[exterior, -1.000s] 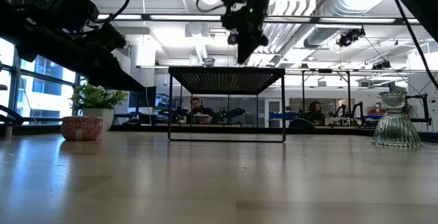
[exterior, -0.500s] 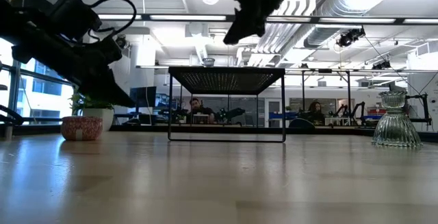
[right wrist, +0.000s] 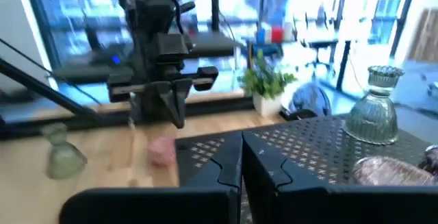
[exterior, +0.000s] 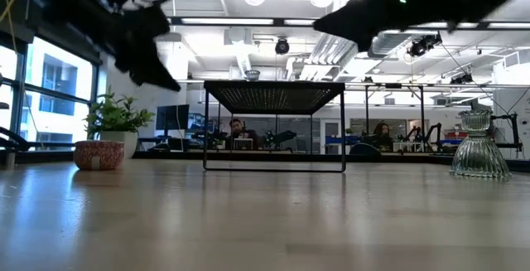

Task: Stock candles and vases on shelf
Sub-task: Put the left green vase on the shelf aligned with the other green vase

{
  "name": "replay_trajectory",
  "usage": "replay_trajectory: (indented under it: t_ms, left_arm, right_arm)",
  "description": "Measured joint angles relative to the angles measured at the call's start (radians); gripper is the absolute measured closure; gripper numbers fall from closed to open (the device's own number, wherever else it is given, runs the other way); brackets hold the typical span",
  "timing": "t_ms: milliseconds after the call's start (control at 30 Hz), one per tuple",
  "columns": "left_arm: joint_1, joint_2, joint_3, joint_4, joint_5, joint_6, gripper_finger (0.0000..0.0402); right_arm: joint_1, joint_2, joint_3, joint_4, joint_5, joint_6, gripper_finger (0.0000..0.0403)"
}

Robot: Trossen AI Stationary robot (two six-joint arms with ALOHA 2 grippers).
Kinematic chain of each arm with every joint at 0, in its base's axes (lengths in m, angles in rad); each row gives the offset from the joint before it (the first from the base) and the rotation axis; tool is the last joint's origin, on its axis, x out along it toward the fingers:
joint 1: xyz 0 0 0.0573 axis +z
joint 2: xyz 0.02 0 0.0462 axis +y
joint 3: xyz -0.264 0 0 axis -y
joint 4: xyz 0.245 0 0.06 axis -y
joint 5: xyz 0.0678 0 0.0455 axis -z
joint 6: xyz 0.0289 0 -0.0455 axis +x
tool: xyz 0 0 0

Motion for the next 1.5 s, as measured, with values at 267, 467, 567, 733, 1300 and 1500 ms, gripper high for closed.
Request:
replay_trajectory:
  t_ms: [267, 467, 567, 733, 1300, 1500]
  left_arm:
    - [-0.069, 0.006, 0.16, -0.189, -0.044, -0.092, 0.0401]
    - [-0.203, 0.023, 0.353, -0.502, -0.15, -0.168, 0.0401]
    - [-0.287, 0.045, 0.424, -0.595, -0.226, -0.266, 0.0401]
    - [-0.407, 0.122, 0.527, -0.768, -0.25, -0.501, 0.0401]
    - [-0.751, 0.388, 0.743, -1.115, -0.141, -1.193, 0.0344]
    - [-0.873, 0.474, 0.742, -1.109, -0.115, -1.446, 0.025]
  right_arm:
    - [0.072, -0.025, -0.239, 0.337, 0.136, -0.003, 0.0403]
    - [0.082, -0.024, -0.31, 0.495, 0.137, -0.112, 0.0403]
    - [0.082, -0.025, -0.326, 0.552, 0.117, -0.134, 0.0403]
    - [0.082, -0.023, -0.337, 0.529, 0.111, -0.157, 0.0403]
    - [0.085, -0.021, -0.336, 0.428, 0.114, -0.135, 0.0403]
    - [0.085, -0.021, -0.336, 0.422, 0.115, -0.134, 0.0403]
